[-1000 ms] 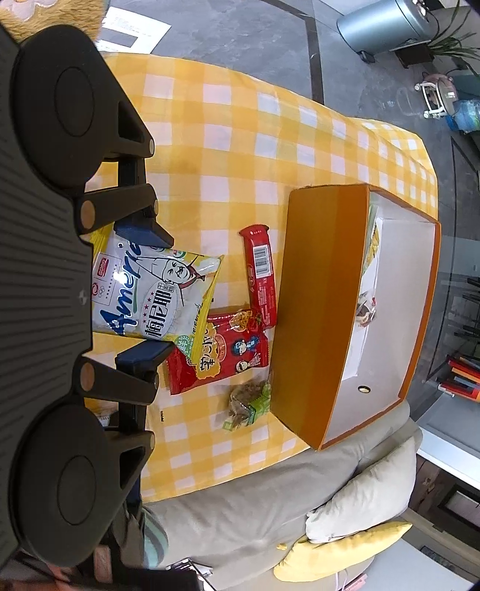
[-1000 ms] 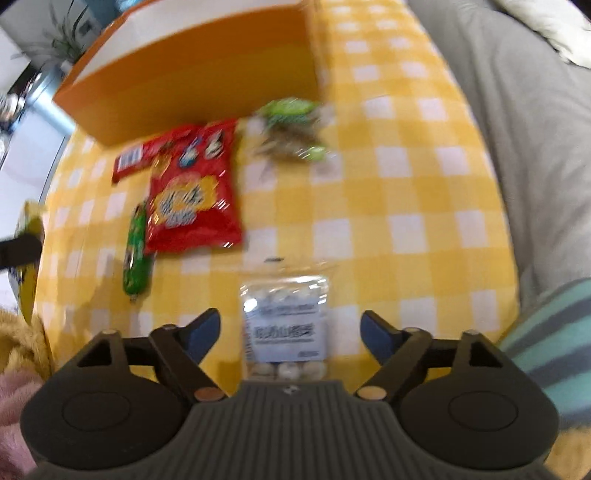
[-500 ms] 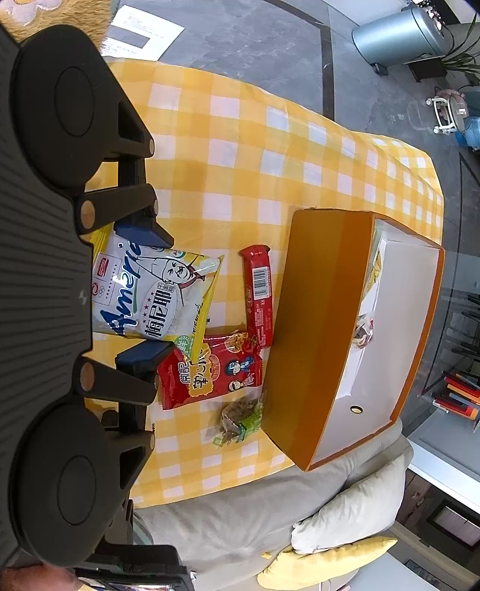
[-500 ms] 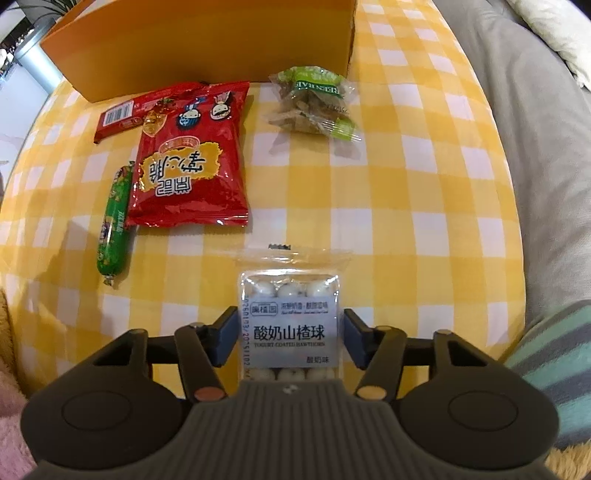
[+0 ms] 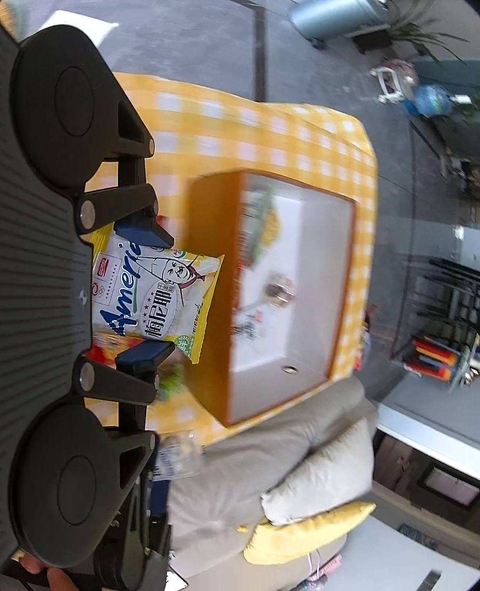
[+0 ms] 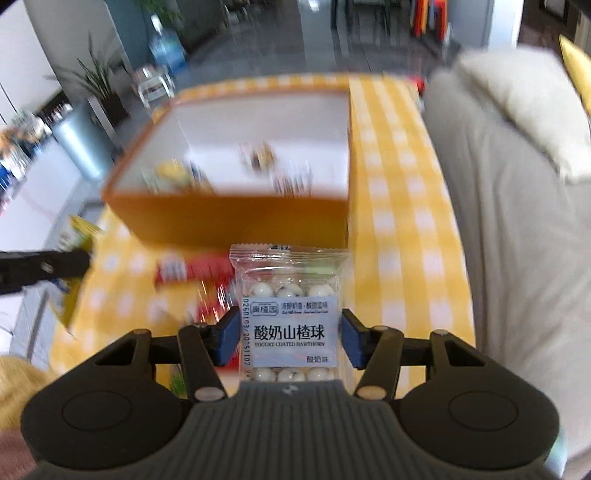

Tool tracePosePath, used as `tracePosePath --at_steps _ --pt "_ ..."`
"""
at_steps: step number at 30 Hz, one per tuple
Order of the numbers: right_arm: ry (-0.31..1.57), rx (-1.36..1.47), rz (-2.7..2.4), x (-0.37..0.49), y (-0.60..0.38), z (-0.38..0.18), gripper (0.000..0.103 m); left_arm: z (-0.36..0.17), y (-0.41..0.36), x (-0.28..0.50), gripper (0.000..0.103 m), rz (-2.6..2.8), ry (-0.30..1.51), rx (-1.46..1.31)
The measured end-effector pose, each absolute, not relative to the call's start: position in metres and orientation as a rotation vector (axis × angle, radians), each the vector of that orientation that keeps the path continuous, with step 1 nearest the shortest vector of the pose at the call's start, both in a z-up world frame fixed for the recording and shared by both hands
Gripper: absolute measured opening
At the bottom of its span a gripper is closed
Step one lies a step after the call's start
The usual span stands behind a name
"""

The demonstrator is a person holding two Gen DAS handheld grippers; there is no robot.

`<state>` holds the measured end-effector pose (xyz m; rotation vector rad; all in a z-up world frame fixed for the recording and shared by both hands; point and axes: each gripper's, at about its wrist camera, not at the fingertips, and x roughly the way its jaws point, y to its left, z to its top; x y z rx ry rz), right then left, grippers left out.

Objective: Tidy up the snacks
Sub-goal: 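Carry both packets over the orange box and open both tools to drop them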

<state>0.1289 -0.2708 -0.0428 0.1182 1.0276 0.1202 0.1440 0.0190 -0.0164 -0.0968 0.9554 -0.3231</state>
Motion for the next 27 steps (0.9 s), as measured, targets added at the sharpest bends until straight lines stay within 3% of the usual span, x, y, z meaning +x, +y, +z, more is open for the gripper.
tracePosePath --at_steps 11,27 --pt "0.895 0.069 0.223 0.227 -0.254 0.003 0.054 0.003 -0.010 0.224 0.061 -0.375 0.915 -0.058" --pt "1.064 -0.210 0.217 0.333 -0.222 -0.085 0.054 -0.070 -0.031 0.328 0.061 -0.352 1.142 0.061"
